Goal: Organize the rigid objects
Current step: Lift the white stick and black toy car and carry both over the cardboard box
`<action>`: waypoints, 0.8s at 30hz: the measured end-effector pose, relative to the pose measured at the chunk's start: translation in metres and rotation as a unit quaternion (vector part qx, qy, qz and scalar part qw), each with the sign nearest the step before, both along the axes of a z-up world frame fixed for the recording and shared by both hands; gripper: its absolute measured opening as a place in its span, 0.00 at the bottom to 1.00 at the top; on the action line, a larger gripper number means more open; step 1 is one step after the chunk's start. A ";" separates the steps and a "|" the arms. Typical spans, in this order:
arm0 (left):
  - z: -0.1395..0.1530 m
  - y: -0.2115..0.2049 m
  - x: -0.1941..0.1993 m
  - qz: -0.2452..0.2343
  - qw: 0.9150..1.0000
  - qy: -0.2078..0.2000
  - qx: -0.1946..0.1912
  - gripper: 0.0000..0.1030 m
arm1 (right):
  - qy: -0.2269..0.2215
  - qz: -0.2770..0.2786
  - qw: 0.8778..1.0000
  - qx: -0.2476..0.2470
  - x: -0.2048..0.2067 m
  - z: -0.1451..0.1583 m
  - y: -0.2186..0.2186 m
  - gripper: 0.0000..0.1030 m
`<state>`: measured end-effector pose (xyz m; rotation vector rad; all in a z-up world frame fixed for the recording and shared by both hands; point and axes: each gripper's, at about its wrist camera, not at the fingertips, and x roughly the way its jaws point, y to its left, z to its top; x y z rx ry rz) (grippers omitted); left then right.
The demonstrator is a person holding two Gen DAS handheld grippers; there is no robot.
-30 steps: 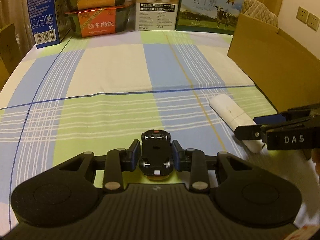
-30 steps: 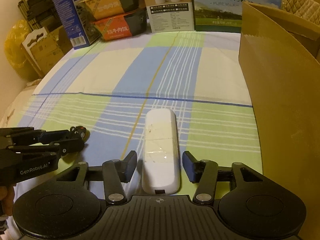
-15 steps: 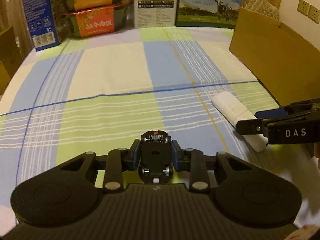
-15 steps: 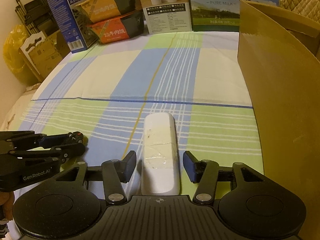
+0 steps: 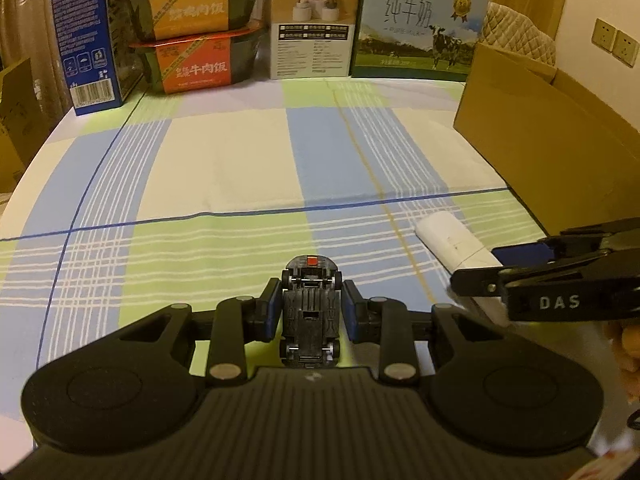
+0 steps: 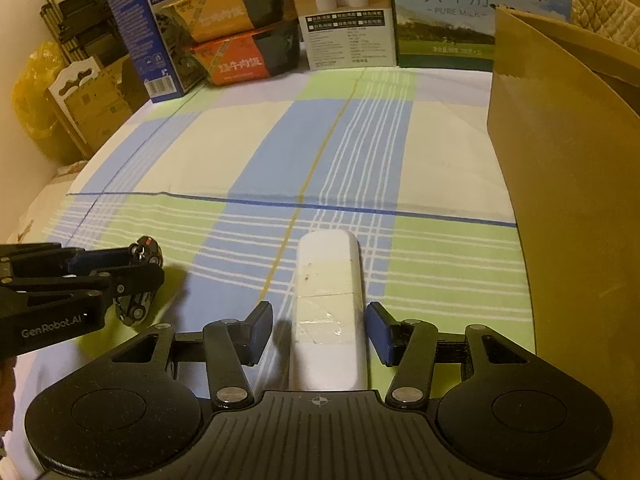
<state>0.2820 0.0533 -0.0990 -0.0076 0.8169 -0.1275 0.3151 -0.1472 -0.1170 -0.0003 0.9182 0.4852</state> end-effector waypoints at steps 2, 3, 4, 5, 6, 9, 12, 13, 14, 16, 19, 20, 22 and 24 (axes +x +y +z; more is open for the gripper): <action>-0.002 -0.002 0.000 -0.003 1.000 0.003 0.000 0.25 | -0.005 0.004 1.000 -0.007 -0.002 -0.001 0.002 0.48; -0.003 -0.003 0.000 -0.006 1.000 0.006 0.001 0.25 | -0.008 0.007 1.000 -0.011 -0.003 -0.001 0.003 0.48; -0.005 -0.003 0.001 -0.008 1.000 0.010 0.002 0.25 | -0.010 0.010 1.000 -0.015 -0.003 -0.001 0.004 0.48; -0.007 -0.004 0.001 -0.009 1.000 0.013 0.004 0.26 | -0.011 0.011 1.000 -0.017 -0.003 -0.001 0.004 0.48; -0.009 -0.004 0.001 -0.011 1.000 0.016 0.006 0.26 | -0.011 0.010 1.000 -0.016 -0.004 -0.001 0.004 0.48; -0.010 -0.007 -0.002 -0.014 1.000 0.014 0.014 0.26 | -0.008 0.007 1.000 -0.010 -0.002 -0.001 0.002 0.48; -0.008 -0.009 -0.004 -0.018 0.999 0.013 0.026 0.26 | -0.005 0.004 1.000 -0.005 -0.001 -0.001 0.001 0.48; -0.009 -0.009 -0.004 -0.019 0.999 0.015 0.029 0.26 | -0.005 0.004 1.000 -0.005 -0.001 -0.001 0.001 0.48; -0.010 -0.009 -0.003 -0.021 0.999 0.020 0.029 0.26 | -0.004 0.004 1.000 -0.005 -0.001 -0.001 0.001 0.48; -0.011 -0.010 -0.003 -0.021 0.999 0.023 0.031 0.26 | -0.004 0.003 1.000 -0.005 -0.001 -0.001 0.001 0.48; -0.012 -0.009 -0.003 -0.019 0.999 0.030 0.030 0.26 | -0.003 0.003 1.000 -0.004 0.000 0.000 0.001 0.48; -0.012 -0.008 -0.002 -0.018 0.999 0.030 0.029 0.26 | -0.003 0.003 1.000 -0.003 0.000 0.000 0.001 0.48; -0.012 -0.007 -0.001 -0.018 0.999 0.033 0.024 0.26 | -0.002 0.003 1.000 -0.003 0.000 0.000 0.001 0.48; -0.011 -0.006 0.000 -0.015 0.999 0.037 0.019 0.26 | -0.002 0.003 1.000 -0.003 0.000 0.000 0.001 0.48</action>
